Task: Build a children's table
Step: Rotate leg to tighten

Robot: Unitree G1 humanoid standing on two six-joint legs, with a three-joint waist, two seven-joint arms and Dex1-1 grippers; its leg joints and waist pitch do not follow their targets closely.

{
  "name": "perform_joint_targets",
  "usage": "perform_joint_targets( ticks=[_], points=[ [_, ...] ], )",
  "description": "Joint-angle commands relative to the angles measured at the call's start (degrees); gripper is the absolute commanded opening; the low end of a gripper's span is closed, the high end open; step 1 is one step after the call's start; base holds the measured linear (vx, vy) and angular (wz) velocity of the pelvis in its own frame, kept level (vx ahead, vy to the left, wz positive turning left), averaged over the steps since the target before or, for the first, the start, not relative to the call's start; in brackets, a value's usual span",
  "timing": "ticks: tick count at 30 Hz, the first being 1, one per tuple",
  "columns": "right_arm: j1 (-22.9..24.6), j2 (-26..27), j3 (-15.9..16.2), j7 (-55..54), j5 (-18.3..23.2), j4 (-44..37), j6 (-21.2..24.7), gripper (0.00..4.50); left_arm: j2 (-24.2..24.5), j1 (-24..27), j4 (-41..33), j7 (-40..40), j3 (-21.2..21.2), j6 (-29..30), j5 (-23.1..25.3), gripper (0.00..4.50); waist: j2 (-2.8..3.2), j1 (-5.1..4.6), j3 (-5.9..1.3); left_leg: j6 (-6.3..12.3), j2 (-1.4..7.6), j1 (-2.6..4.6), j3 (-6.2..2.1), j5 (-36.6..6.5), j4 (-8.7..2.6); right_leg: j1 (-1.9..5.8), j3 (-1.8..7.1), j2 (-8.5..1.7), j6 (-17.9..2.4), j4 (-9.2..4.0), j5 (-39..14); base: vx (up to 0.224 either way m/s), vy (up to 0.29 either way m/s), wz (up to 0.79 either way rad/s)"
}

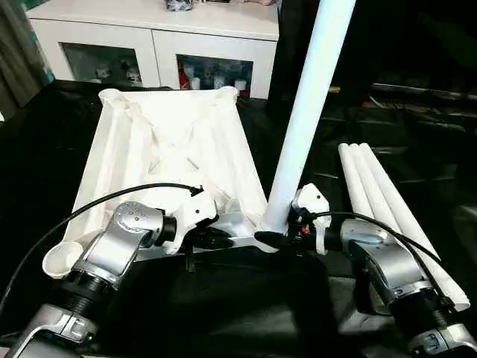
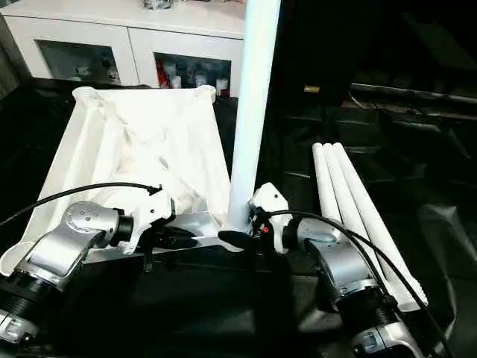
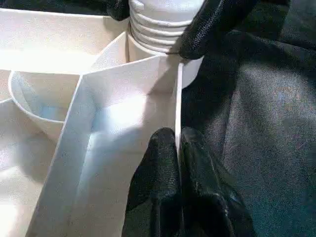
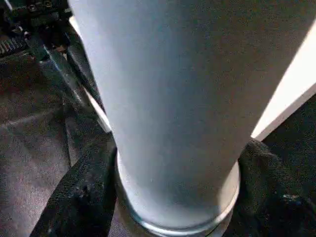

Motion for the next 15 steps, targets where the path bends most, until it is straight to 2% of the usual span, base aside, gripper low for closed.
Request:
perform_joint_targets(
  ticks=[1,4,7,8,9,10,11,13,15],
  points=[
    [1.0,1.3,-1.1,-3.1,0.2,0.2,0.3,2.74,-2.5,-0.2,0.9,2.1,-0.4,-1.1,-0.5,0.00,-0.20,0.00,-3.05,1.08,1.09,0.67,0.06,-12.0,-3.47,2.51,1.78,-2.73,-11.4,-3.30,-9.4,0.000,0.000,0.00],
    [1.1,3.1,-2.2,-8.5,-1.2,2.8,-1.3,2.74,-4.6,-1.4,3.4,6.2,0.6,-1.4,0.3,0.00,-0.30,-0.12,-2.89,-0.04,1.05,0.87,0.04,-14.4,-3.65,2.31,1.81,-2.86,-10.2,-3.87,-14.2,0.000,0.000,0.00],
    [0.2,8.4,-6.2,-23.0,-2.7,8.7,-1.1,2.74,-9.7,-4.8,9.2,15.7,2.0,0.5,2.2,0.00,-0.39,-0.37,-2.67,-1.22,0.79,1.08,-0.01,-16.7,-3.74,1.81,1.84,-2.93,-8.8,-4.51,-19.8,0.000,0.000,0.00],
    [-0.1,10.1,-7.7,-27.0,-2.5,10.0,-0.2,2.74,-11.3,-5.9,11.0,18.9,2.4,1.3,2.8,0.00,-0.35,-0.43,-2.81,-1.78,0.79,0.99,-0.24,-16.9,-3.83,2.04,1.80,-3.13,-8.1,-4.53,-21.6,0.000,0.000,0.00],
    [-0.1,10.1,-7.7,-27.0,-2.5,10.0,-0.2,2.73,-11.3,-5.9,11.0,18.9,2.4,1.3,2.8,0.00,-0.40,-0.39,-2.75,-1.81,0.78,0.99,-0.28,-17.1,-3.86,2.03,1.73,-3.10,-7.6,-4.68,-22.4,0.000,0.000,0.00],
    [-0.9,11.5,-8.8,-31.0,-2.6,11.6,-0.2,2.73,-13.2,-7.0,12.7,22.2,3.1,2.4,3.0,0.00,-0.36,-0.41,-2.62,-1.64,0.83,1.04,-0.25,-17.7,-3.88,1.79,1.77,-3.15,-7.1,-4.95,-23.7,0.000,0.000,0.00],
    [-2.3,13.9,-10.8,-37.6,-2.9,14.4,-0.1,2.73,-16.0,-8.7,15.4,27.4,4.0,3.6,3.4,0.00,-0.08,-0.50,-2.55,-1.57,0.71,1.28,-0.21,-19.1,-3.80,1.44,1.78,-3.07,-6.5,-5.26,-25.4,0.000,0.000,0.00],
    [-3.8,15.7,-12.4,-42.8,-2.8,17.1,0.6,2.73,-18.2,-9.7,16.8,29.8,4.0,4.1,3.7,0.00,-0.26,-0.54,-2.73,-1.93,0.61,1.31,-0.39,-19.1,-3.83,1.56,1.62,-3.06,-6.0,-5.31,-26.2,0.000,0.000,0.00],
    [-5.0,16.9,-12.1,-45.6,-3.6,18.8,0.8,2.73,-19.7,-10.2,17.3,30.4,3.1,4.0,4.4,0.00,-0.18,-0.49,-2.80,-1.71,0.66,0.99,-0.47,-18.5,-3.92,1.74,1.56,-3.06,-5.6,-5.26,-24.6,0.000,0.000,0.00]
  ],
)
